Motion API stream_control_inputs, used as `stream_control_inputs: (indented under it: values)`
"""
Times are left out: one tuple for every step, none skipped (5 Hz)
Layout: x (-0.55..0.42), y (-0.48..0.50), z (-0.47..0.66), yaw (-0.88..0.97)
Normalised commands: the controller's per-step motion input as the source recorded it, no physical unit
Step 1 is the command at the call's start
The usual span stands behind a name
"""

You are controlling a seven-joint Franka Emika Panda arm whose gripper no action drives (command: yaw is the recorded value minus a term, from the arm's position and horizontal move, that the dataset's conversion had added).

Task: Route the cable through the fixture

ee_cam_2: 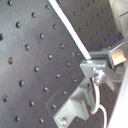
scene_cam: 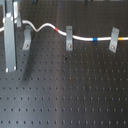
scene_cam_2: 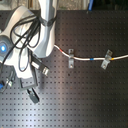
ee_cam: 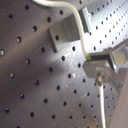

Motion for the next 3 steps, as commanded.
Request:
stream_control_inputs:
  values:
    - [-0.142,0.372,-0.13,0.29]
    - [-0.118,0.332,-0.06,0.35]
    - [-0.089,0.346,0.08,0.38]
